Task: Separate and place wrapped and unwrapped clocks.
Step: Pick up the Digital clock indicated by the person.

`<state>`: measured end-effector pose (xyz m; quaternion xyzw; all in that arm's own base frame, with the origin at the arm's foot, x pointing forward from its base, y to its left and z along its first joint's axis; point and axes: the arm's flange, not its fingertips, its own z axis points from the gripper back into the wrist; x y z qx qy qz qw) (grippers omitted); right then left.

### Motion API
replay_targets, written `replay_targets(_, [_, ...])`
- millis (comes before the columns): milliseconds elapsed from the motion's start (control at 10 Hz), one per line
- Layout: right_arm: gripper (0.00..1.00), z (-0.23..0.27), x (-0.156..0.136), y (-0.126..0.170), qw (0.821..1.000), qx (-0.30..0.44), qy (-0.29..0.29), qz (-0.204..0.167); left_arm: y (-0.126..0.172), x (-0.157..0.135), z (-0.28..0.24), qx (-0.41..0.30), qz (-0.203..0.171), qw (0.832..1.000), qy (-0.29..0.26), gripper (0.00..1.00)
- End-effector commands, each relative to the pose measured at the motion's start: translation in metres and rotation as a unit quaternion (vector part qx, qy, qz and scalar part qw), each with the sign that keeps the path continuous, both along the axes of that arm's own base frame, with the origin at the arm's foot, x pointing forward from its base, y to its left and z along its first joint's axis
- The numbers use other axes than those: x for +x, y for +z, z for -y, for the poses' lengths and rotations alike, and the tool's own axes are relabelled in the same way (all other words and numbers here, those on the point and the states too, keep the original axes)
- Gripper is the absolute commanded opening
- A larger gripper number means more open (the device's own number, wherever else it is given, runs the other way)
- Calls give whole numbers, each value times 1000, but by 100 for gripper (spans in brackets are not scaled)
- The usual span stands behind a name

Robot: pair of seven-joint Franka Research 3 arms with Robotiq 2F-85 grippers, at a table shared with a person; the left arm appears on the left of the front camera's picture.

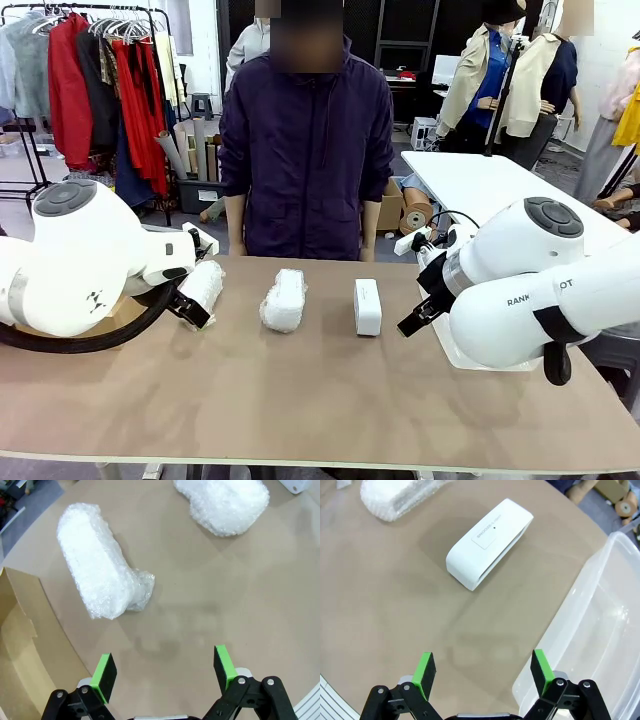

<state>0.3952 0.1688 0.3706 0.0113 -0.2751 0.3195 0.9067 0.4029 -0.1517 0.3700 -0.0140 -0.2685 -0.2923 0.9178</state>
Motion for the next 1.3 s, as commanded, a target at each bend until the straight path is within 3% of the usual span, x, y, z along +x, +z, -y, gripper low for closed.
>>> replay_targets(0, [100, 0, 0, 0, 1000, 0, 0, 0, 0, 0, 0, 0, 0, 1000, 0, 100])
replay_targets(600, [100, 0, 0, 0, 1000, 0, 0, 0, 0, 0, 0, 0, 0, 1000, 0, 100])
replay_targets(1000, [100, -7, -1, 21, 995, 49, 80, -36, 24, -6, -7, 7, -58, 995, -79, 100])
replay_targets(1200, [100, -2, 8, 37, 990, 64, 117, -49, 40, -8, -22, -7, -60, 988, -144, 100])
